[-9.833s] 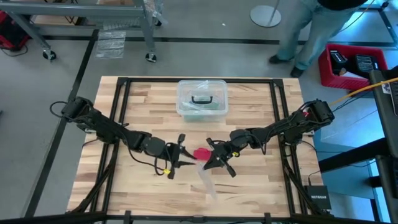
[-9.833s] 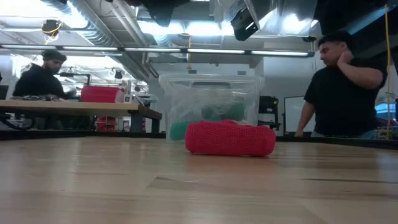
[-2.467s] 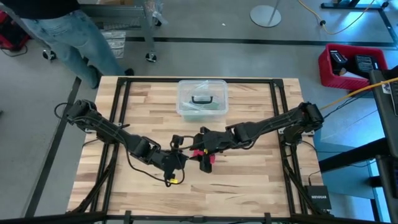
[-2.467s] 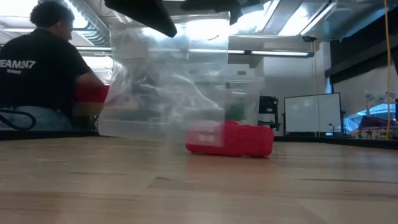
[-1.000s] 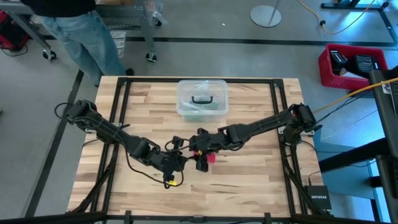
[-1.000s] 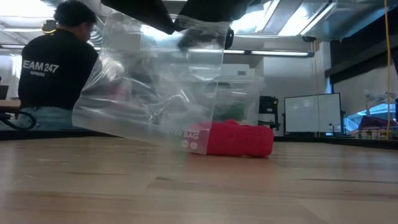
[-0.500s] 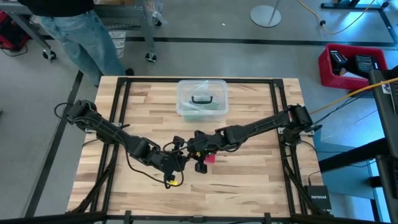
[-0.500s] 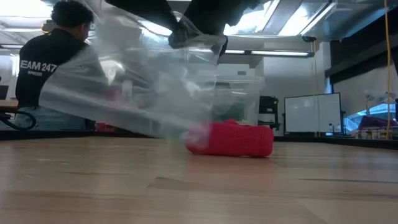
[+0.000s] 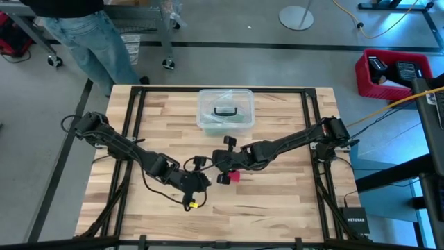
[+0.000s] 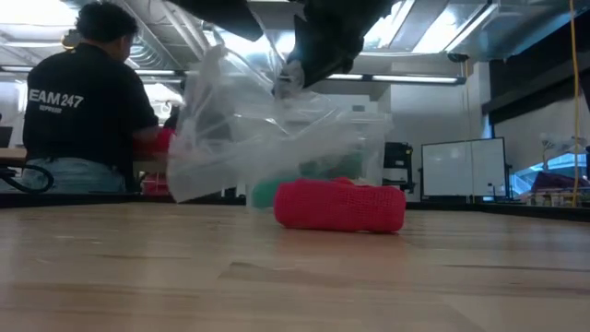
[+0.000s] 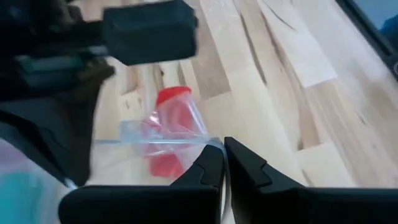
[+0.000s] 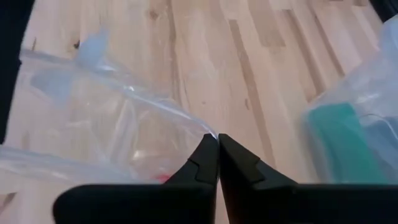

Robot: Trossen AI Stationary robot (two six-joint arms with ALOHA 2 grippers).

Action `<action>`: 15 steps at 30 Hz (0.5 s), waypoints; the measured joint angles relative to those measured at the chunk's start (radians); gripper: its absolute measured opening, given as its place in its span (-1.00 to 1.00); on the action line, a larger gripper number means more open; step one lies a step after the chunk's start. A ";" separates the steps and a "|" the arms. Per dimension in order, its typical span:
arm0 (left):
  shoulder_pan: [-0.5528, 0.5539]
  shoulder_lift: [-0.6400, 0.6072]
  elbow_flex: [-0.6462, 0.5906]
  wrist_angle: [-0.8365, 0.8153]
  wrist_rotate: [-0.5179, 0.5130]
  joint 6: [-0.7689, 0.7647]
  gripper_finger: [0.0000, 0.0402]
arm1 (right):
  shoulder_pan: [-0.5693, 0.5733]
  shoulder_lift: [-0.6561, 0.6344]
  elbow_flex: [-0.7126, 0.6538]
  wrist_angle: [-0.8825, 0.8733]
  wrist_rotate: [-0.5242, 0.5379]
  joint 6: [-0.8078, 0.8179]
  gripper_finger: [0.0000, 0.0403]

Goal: Roll bandage
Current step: Open the transparent zip bag

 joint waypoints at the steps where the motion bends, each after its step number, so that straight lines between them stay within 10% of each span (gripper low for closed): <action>1: 0.000 0.002 0.000 -0.004 0.007 -0.014 -0.98 | 0.000 0.000 0.000 -0.004 0.005 0.000 -0.96; 15: -0.005 -0.013 0.003 -0.247 -0.028 -0.140 -0.98 | -0.003 0.000 -0.024 0.004 0.015 0.142 -0.98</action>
